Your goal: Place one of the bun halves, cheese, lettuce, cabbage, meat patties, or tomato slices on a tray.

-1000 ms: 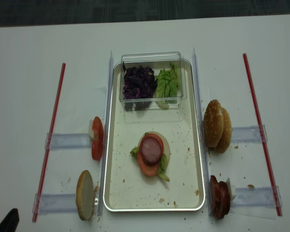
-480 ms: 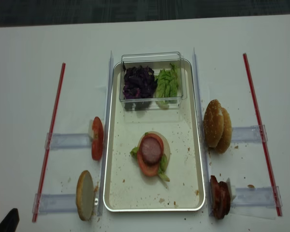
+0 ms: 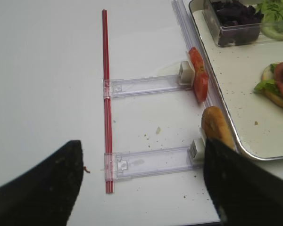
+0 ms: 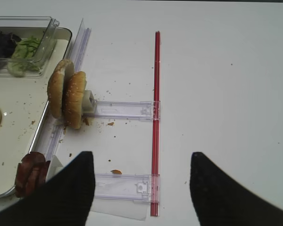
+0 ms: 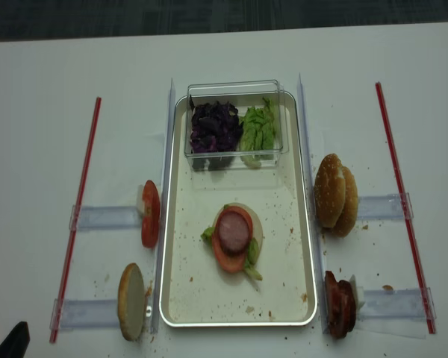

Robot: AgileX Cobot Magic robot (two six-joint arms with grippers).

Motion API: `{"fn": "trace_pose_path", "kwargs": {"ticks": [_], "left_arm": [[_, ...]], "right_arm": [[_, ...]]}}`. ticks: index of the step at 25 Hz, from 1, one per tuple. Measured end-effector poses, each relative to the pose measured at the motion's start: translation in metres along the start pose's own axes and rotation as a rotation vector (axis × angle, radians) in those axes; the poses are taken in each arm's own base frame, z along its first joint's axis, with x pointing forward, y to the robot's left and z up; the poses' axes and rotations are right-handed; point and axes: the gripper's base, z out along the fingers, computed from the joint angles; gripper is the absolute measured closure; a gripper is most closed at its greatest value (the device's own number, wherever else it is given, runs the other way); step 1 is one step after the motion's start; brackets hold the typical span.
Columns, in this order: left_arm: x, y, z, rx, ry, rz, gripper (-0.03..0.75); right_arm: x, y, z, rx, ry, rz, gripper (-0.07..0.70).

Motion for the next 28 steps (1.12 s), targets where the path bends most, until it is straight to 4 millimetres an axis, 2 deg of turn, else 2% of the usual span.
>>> {"fn": "trace_pose_path", "kwargs": {"ticks": [28], "left_arm": [[0.0000, 0.0000, 0.0000, 0.000, 0.000, 0.000, 0.224]], "right_arm": [[0.0000, 0.0000, 0.0000, 0.000, 0.000, 0.000, 0.167]]}}
